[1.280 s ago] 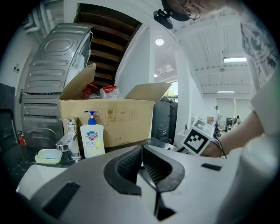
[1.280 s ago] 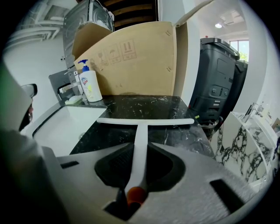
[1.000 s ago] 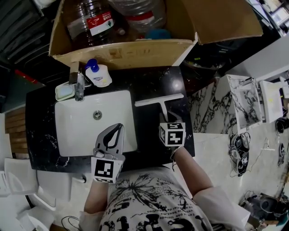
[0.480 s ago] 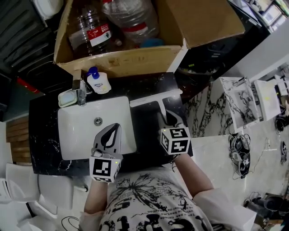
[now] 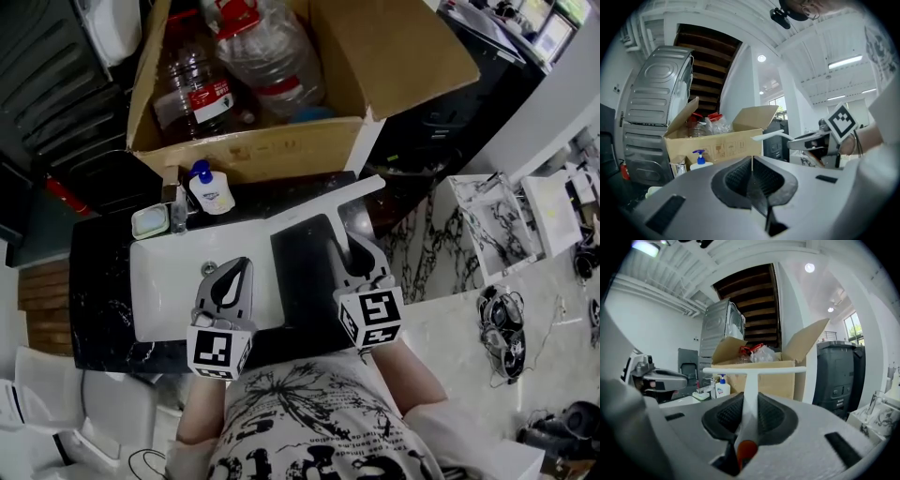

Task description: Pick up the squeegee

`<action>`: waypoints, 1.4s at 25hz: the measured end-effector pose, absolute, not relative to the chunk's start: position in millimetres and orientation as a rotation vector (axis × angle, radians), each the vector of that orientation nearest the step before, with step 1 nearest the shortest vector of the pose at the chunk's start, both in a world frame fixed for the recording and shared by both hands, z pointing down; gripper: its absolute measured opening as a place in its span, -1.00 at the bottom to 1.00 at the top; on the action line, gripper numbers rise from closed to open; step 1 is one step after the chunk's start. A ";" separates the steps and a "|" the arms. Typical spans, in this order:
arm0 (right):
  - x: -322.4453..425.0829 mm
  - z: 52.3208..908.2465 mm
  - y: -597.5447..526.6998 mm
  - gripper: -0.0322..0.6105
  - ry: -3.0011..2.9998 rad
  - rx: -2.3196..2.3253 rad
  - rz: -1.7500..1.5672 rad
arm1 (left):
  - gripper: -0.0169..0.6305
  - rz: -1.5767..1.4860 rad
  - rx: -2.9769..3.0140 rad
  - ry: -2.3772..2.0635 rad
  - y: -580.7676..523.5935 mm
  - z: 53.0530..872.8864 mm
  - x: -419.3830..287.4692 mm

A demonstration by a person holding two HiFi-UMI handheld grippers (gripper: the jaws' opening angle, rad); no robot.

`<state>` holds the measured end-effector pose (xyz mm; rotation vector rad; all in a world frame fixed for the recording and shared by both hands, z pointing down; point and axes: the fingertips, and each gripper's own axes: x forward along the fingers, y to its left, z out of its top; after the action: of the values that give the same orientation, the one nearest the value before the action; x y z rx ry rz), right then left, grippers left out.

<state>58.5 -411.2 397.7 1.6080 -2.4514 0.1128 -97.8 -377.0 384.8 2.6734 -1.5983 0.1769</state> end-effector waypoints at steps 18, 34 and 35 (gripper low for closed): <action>60.0 333.6 -396.4 -0.68 -2.623 1.672 -0.127 | -0.91 0.055 2.681 -1.749 -381.2 330.9 -106.1; 59.6 352.5 -404.2 -0.68 -2.603 1.669 -0.067 | -0.91 0.055 2.682 -1.750 -383.0 340.6 -106.9; 59.4 352.2 -404.2 -0.68 -2.602 1.668 -0.067 | -0.91 0.054 2.684 -1.749 -382.8 341.2 -106.8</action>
<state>59.4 -404.2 352.2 1.6679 -2.6023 -0.0670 -106.8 -382.8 341.2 2.6837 -1.7492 0.0538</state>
